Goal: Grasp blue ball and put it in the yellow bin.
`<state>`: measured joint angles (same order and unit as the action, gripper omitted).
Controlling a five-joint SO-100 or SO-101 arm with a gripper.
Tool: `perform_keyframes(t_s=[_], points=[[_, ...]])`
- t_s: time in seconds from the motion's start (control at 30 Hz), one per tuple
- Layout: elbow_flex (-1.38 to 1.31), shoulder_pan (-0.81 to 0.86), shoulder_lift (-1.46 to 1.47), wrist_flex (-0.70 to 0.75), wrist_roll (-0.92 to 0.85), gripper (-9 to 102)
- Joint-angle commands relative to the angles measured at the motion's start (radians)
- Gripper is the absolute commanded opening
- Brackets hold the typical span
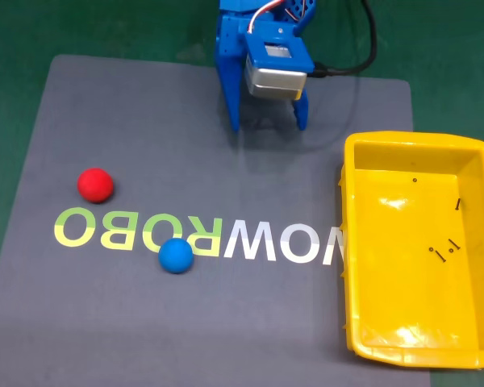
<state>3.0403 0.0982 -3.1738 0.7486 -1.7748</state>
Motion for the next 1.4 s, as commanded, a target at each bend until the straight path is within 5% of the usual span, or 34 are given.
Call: perform_keyframes(t_s=[0.0, 0.47, 1.37], points=[[-0.103, 0.026, 0.183, -0.155, 0.014, 38], [-0.597, 0.172, 1.015, -0.52, 0.075, 37], [-1.19, 0.216, 1.758, -0.568, 0.072, 37]])
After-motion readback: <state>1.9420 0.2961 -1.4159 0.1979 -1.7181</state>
